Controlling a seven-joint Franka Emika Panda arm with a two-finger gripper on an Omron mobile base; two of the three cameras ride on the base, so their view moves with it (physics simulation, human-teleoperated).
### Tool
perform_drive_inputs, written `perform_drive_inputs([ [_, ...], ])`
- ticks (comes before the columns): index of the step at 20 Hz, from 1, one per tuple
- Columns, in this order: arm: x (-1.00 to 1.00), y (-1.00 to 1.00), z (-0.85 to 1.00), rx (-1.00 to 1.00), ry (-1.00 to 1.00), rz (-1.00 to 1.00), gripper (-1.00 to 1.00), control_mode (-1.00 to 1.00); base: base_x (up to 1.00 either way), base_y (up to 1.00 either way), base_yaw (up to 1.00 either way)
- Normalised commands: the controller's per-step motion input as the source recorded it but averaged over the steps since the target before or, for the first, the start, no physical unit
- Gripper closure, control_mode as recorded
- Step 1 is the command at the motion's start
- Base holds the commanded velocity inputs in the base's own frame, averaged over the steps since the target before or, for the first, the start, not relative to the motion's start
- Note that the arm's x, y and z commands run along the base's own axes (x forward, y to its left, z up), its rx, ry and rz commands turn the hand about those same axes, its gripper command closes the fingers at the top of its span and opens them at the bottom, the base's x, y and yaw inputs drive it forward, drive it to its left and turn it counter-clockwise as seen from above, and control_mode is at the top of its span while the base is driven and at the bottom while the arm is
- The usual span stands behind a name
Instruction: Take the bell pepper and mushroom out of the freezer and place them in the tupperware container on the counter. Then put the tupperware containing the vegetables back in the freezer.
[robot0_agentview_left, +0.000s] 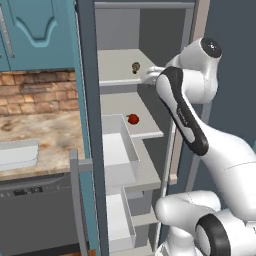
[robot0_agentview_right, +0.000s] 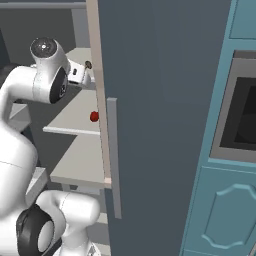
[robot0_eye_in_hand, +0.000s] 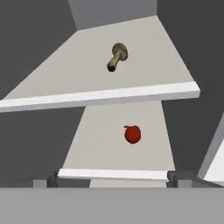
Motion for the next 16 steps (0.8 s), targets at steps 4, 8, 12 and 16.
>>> perform_drive_inputs([
  [4, 0.81, 0.0, 0.18, -0.04, -0.11, -0.08, -1.0, -1.0, 0.0, 0.0, 0.0],
  [8, 0.68, 0.01, 0.22, -0.03, -0.09, -0.06, -1.0, -1.0, 0.0, 0.0, 0.0],
  [12, 0.75, 0.03, 0.13, -0.01, -0.02, -0.06, -1.0, -1.0, 0.0, 0.0, 0.0],
  [16, 0.74, 0.11, 0.01, 0.0, 0.0, -0.05, -1.0, -1.0, 0.0, 0.0, 0.0],
])
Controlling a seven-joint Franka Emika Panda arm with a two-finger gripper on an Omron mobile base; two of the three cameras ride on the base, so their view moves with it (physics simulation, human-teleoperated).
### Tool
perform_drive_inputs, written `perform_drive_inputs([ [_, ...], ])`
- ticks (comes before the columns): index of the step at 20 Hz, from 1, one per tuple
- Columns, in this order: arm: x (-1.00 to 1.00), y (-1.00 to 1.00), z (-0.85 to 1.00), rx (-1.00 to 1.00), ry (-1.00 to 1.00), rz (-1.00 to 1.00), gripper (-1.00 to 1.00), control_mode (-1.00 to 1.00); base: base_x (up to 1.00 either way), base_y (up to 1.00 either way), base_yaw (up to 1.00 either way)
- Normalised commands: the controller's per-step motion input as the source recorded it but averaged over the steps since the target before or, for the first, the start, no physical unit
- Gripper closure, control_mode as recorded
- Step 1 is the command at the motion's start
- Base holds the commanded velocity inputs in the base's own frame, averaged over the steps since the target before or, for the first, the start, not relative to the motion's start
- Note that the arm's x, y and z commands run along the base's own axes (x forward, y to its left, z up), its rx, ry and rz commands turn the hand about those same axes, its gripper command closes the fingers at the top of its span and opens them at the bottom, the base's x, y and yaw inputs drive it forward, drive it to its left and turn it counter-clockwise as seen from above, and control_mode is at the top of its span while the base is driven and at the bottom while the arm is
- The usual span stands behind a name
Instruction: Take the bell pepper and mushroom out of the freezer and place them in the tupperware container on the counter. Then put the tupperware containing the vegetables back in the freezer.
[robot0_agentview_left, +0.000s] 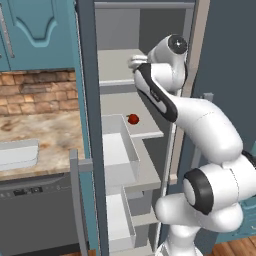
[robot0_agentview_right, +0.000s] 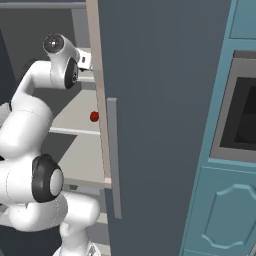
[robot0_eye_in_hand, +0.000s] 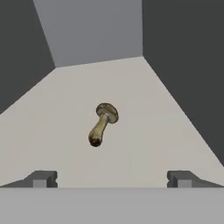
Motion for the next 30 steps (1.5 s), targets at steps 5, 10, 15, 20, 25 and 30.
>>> perform_drive_inputs([
  [5, 0.61, 0.11, 0.0, 0.0, 0.0, -0.03, -1.0, -1.0, 0.0, 0.0, 0.0],
  [10, 0.47, 0.03, 0.0, 0.0, 0.03, -0.03, -1.0, -1.0, 0.0, 0.0, 0.0],
  [15, 0.29, 0.0, 0.0, 0.0, 0.07, -0.02, -1.0, -1.0, 0.0, 0.0, 0.0],
  [20, 0.27, 0.0, -0.04, 0.0, 0.1, -0.02, -1.0, -1.0, 0.0, 0.0, 0.0],
  [25, 0.13, 0.0, -0.15, 0.0, 0.1, -0.01, -1.0, -1.0, 0.0, 0.0, 0.0],
  [30, 0.21, 0.01, -0.21, 0.0, 0.07, 0.0, -1.0, -1.0, 0.0, 0.0, 0.0],
])
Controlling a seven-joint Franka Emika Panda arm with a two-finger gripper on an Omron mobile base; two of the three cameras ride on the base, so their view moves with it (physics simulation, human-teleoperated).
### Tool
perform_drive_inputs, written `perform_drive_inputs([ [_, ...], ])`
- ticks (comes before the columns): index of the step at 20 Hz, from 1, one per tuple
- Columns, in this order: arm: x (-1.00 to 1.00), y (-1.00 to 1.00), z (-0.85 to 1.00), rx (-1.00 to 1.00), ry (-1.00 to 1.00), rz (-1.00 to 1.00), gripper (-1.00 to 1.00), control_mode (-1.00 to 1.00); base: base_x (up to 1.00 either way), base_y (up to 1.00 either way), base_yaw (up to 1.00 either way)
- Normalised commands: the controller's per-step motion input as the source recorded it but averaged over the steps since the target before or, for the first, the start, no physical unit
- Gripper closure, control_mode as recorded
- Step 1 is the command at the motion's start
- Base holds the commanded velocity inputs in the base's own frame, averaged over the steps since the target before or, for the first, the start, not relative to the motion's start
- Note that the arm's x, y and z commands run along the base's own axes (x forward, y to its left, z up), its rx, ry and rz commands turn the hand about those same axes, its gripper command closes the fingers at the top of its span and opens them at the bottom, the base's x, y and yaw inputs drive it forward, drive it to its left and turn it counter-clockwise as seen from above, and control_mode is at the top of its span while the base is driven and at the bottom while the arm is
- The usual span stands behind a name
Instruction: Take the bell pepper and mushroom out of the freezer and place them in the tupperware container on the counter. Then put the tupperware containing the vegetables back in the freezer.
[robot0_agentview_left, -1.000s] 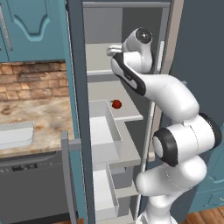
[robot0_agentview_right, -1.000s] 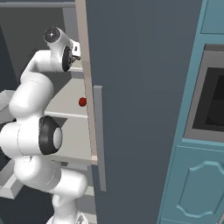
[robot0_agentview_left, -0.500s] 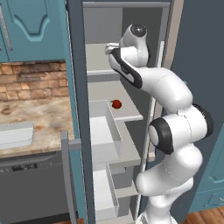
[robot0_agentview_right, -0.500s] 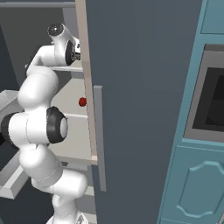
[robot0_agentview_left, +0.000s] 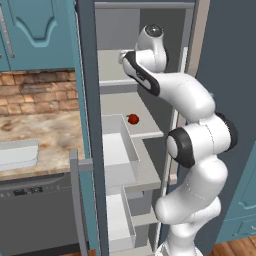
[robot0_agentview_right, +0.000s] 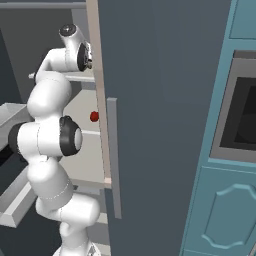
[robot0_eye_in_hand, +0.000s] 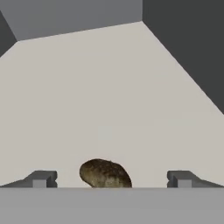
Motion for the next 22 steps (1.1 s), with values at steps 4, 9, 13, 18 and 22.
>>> perform_drive_inputs([
  [4, 0.3, 0.0, -0.24, 0.0, 0.03, 0.0, -1.0, -1.0, 0.0, 0.0, 0.0],
  [9, 0.35, 0.02, -0.24, 0.0, 0.02, 0.0, -1.0, -1.0, 0.0, 0.0, 0.0],
  [13, 0.1, 0.1, -0.24, 0.0, 0.01, 0.0, 1.0, -1.0, 0.0, 0.0, 0.0],
  [18, -0.2, 0.06, -0.22, 0.0, 0.01, 0.0, 1.0, -1.0, 0.0, 0.0, 0.0],
  [22, -0.48, 0.0, -0.15, 0.0, 0.0, 0.0, 1.0, -1.0, 0.0, 0.0, 0.0],
])
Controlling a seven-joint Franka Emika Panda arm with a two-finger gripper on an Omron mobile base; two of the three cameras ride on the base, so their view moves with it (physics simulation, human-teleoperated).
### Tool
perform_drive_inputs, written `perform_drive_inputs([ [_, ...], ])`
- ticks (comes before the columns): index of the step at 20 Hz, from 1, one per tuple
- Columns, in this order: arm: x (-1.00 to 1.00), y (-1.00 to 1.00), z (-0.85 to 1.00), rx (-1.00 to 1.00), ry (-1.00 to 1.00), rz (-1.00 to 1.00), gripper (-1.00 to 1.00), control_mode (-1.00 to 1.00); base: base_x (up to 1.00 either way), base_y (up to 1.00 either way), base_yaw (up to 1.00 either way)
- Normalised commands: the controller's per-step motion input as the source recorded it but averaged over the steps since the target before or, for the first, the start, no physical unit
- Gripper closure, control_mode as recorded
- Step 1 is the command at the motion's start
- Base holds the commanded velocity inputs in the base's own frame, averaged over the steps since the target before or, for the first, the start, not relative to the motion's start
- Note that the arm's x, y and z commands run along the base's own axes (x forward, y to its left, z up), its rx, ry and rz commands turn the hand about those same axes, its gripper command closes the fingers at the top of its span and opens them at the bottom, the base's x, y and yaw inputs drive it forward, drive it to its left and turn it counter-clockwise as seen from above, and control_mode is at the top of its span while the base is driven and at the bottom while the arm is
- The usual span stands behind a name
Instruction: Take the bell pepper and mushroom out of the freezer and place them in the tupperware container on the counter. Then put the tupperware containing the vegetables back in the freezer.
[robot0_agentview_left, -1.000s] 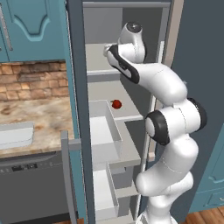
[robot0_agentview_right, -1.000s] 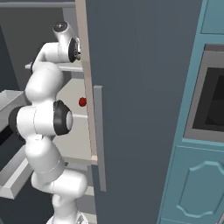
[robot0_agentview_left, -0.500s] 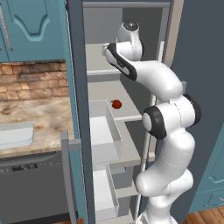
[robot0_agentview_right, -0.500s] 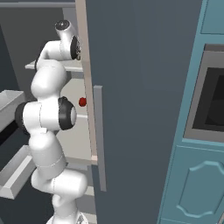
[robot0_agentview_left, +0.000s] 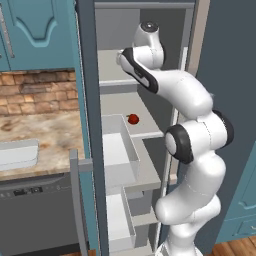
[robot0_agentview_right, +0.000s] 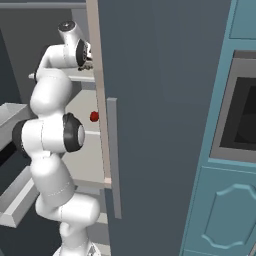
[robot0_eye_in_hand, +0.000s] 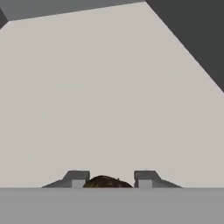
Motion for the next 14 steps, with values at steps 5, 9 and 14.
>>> perform_drive_inputs([
  [5, -0.43, 0.0, -0.09, 0.0, 0.0, 0.0, 1.0, -1.0, 0.0, 0.0, 0.0],
  [9, -0.69, 0.0, 0.05, 0.0, -0.1, 0.0, 1.0, -1.0, 0.0, 0.0, 0.0],
  [14, -0.99, -0.08, 0.3, 0.0, -0.21, 0.0, 1.0, -1.0, 0.0, 0.0, 0.0],
])
